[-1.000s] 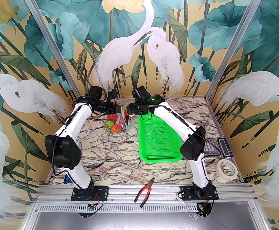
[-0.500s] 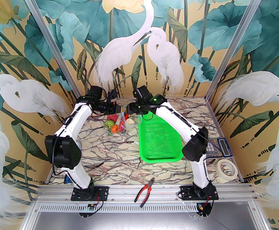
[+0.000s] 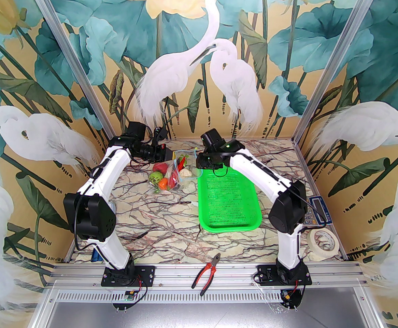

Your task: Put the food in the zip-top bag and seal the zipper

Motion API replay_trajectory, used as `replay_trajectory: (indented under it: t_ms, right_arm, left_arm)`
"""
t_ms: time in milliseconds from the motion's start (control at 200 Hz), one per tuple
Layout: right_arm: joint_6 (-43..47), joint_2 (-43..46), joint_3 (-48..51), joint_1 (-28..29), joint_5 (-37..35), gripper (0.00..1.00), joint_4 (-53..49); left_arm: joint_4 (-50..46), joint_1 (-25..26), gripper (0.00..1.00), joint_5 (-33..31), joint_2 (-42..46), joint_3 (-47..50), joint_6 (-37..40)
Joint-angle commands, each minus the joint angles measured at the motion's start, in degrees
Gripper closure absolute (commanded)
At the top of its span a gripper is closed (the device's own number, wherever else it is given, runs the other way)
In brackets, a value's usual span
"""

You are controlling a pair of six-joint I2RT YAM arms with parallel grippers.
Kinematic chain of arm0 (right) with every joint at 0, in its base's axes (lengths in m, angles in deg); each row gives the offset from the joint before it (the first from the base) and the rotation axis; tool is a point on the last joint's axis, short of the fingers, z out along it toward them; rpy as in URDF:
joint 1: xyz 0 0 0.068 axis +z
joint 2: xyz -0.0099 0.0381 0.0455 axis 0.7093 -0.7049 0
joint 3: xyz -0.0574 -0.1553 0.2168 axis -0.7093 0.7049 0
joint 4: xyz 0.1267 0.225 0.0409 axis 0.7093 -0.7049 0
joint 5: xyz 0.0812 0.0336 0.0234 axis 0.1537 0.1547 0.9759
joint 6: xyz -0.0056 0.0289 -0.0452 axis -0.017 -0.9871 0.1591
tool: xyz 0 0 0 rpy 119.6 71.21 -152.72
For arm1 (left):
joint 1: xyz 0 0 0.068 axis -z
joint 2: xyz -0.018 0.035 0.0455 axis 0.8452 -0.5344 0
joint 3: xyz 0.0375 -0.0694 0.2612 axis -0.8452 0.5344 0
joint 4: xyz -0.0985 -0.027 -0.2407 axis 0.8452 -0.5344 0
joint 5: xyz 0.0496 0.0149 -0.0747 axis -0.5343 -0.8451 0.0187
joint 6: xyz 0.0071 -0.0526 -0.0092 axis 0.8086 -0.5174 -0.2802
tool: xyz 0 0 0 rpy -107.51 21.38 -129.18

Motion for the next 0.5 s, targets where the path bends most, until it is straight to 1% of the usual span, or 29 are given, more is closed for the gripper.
replay_trajectory:
  t_ms: [0,255,440,495]
  right_arm:
    - [-1.09,-0.94,0.50,0.16,1.72,0.63,2.13]
    - [-2.04,-3.17,0.63,-0.41,3.55,0.67,3.40]
    - [-2.17,-3.74,0.92,-0.61,3.60,0.70,3.63]
    - [-2.11,-3.78,1.11,-0.74,3.85,0.74,3.69]
  left_arm:
    - [-0.93,-0.13,0.97,1.39,-0.20,-1.47,0.51]
    - [-1.40,-0.11,0.97,1.25,-0.10,-1.33,0.98]
    - [-1.82,-0.12,0.97,1.02,-0.17,-1.30,1.17]
    - [-1.90,-0.15,0.97,0.96,-0.11,-1.29,1.17]
